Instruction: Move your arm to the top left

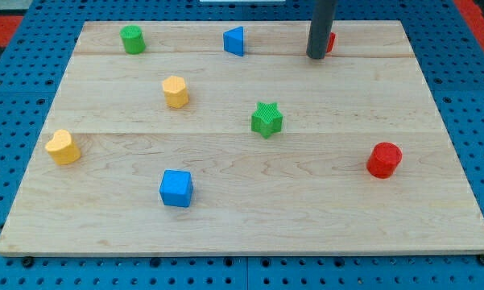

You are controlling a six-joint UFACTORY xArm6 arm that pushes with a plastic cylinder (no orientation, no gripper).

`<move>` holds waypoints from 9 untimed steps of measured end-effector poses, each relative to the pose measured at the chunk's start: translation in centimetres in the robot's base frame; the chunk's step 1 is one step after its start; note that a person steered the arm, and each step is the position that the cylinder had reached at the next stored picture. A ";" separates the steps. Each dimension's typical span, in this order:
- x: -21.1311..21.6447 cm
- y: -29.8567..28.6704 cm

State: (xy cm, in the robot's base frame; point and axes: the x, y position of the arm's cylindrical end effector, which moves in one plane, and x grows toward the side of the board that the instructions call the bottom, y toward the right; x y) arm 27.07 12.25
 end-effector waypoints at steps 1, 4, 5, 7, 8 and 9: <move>-0.7 0.5; 4.5 -19.1; 2.4 -20.3; 1.8 -20.3; 1.8 -20.3; 1.7 -20.3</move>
State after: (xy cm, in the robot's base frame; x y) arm 28.79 -8.01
